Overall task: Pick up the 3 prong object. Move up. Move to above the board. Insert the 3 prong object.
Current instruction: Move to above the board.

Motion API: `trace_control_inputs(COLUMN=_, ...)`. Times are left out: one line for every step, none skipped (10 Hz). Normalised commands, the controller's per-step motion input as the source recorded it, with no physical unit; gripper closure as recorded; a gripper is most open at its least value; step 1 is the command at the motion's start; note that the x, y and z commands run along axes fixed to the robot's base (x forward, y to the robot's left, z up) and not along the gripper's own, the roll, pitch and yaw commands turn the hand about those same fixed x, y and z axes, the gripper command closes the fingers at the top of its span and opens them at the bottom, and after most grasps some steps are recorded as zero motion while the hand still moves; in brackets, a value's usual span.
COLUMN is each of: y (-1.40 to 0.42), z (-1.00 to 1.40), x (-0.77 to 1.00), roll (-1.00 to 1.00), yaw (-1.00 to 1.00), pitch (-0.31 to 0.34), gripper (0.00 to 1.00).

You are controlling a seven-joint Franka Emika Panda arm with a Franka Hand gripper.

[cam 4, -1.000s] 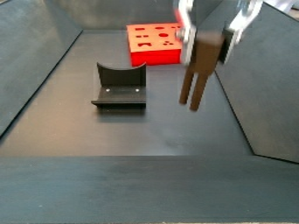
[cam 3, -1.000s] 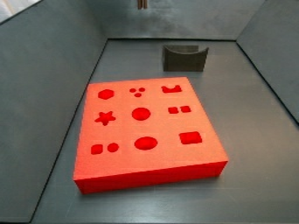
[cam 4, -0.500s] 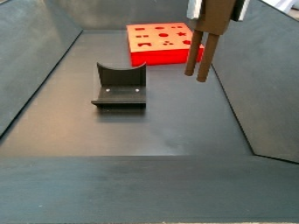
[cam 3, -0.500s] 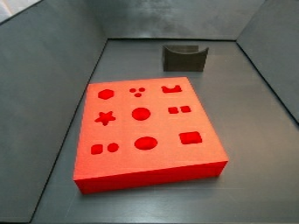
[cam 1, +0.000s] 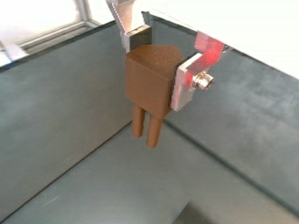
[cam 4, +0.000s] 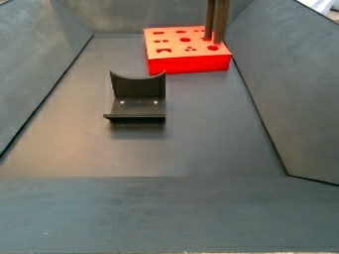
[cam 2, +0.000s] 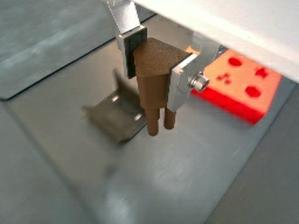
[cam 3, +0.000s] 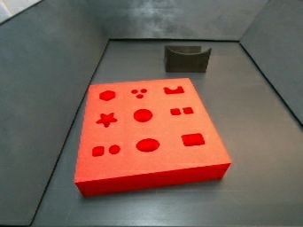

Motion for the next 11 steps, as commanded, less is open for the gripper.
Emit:
trace_control_inputs(y=-1.0, z=0.2, x=0.06, roll=-0.07, yaw=-0.03, pitch=0.064, gripper=1.0)
trace_control_inputs(y=-1.0, z=0.2, x=0.06, roll=-0.04, yaw=-0.01, pitch=0.046, gripper=1.0)
trace_control_inputs(y=-1.0, z=0.2, x=0.06, roll=-0.02, yaw=-0.01, pitch=0.034, gripper=1.0)
trace_control_inputs(y=-1.0, z=0.21, x=0.06, roll=-0.02, yaw=0.0, pitch=0.033, gripper=1.0)
trace_control_inputs(y=-1.0, z=0.21, x=0.06, roll=-0.01, yaw=0.01, pitch=0.037, gripper=1.0)
trace_control_inputs(y=-1.0, z=0.21, x=0.06, roll=-0.02, yaw=0.01, pitch=0.044, gripper=1.0)
trace_control_inputs(y=-1.0, z=0.22, x=0.07, roll=-0.01, yaw=0.0, pitch=0.044, gripper=1.0)
trace_control_inputs(y=-1.0, z=0.22, x=0.07, roll=0.0, yaw=0.01, pitch=0.049, gripper=1.0)
trace_control_inputs(y=-1.0, z=0.22, x=0.08, roll=0.0, yaw=0.0, pitch=0.057, gripper=1.0)
trace_control_inputs(y=-1.0, z=0.23, x=0.08, roll=0.0, yaw=0.01, pitch=0.068, gripper=1.0)
trace_control_inputs(y=-1.0, z=0.23, x=0.1, roll=0.0, yaw=0.01, pitch=0.091, gripper=1.0)
